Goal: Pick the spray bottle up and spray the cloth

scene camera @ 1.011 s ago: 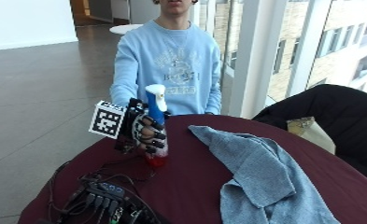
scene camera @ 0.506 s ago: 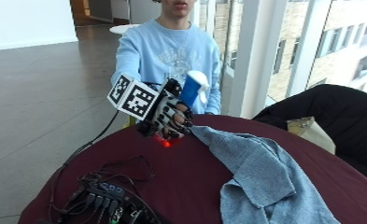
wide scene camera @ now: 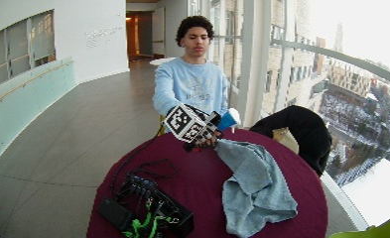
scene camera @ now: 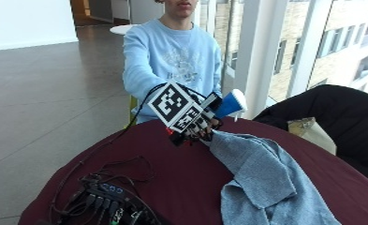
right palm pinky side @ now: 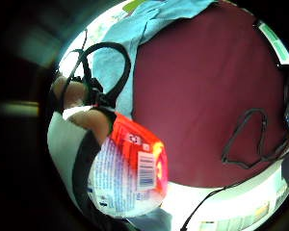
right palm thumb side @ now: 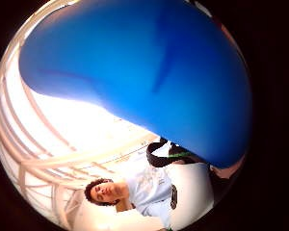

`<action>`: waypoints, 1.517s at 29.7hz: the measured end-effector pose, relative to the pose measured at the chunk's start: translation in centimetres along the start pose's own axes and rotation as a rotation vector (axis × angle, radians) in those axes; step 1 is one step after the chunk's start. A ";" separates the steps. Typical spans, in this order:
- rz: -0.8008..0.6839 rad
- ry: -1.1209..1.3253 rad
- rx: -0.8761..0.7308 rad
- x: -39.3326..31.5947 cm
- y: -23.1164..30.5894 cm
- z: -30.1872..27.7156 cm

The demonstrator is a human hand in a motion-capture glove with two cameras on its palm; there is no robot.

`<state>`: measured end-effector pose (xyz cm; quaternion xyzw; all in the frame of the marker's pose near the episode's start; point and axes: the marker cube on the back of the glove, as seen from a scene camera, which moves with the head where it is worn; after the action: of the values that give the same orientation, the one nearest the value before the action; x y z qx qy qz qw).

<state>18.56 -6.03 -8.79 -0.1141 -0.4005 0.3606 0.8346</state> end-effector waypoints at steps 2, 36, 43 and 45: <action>0.015 0.014 -0.031 -0.1 -0.3 0.3; 0.016 -0.005 -0.048 -0.2 -1.3 1.0; 0.004 -0.048 -0.040 0.1 -1.6 1.7; 0.004 -0.061 -0.040 0.2 -1.7 1.9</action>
<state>18.13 -7.30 -6.58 -0.1204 -0.4326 0.3574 0.8189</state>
